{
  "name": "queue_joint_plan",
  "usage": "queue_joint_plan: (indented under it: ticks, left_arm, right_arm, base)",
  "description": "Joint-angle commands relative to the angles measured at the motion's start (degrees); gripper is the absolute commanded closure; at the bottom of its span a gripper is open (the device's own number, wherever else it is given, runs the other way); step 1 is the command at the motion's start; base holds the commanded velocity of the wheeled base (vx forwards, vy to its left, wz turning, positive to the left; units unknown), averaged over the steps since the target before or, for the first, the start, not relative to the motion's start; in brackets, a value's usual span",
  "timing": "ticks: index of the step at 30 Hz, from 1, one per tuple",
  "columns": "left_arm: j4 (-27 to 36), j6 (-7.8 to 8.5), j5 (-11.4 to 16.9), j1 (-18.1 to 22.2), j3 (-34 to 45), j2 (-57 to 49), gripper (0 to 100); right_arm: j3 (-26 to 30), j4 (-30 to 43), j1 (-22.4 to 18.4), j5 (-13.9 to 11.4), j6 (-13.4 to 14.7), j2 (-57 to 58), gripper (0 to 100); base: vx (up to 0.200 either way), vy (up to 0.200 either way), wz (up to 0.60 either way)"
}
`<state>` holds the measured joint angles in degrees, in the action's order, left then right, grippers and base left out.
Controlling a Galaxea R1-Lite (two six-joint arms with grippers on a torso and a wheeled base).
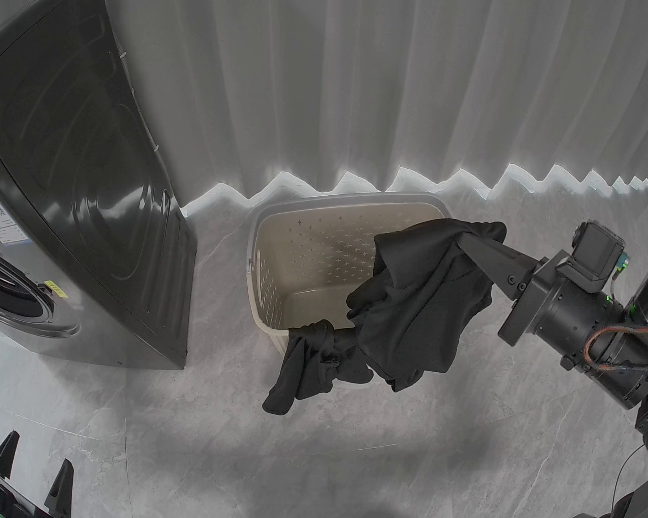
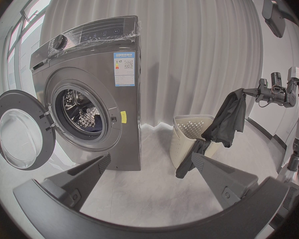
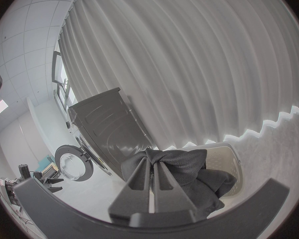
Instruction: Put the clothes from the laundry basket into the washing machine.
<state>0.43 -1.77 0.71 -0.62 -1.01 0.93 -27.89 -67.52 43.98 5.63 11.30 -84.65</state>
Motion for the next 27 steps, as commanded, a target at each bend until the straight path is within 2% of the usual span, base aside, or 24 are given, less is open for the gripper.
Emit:
queue_joint_plan:
  ticks: [1, 12, 18, 27]
  left_arm:
    - [0.0, 0.01, 0.0, 0.0, 0.9, -0.9, 0]
    - [0.0, -0.17, 0.0, 0.0, 0.9, -0.8, 0]
    - [0.0, -0.17, 0.0, 0.0, 0.9, -0.8, 0]
    - [0.0, -0.17, 0.0, 0.0, 0.9, -0.8, 0]
  right_arm:
    - [0.6, -0.1, 0.1, 0.0, -0.1, 2.6, 100]
    - [0.6, -0.1, 0.2, -0.2, -0.1, 2.6, 100]
    - [0.7, -0.1, 0.7, -0.2, -0.1, 2.6, 100]
    - [0.8, -0.1, 0.9, -0.2, 0.0, 2.4, 100]
  base:
    - [-0.2, 0.0, 0.0]
    - [-0.2, 0.0, 0.0]
    - [0.0, 0.0, 0.0]
    - [0.0, 0.2, 0.0]
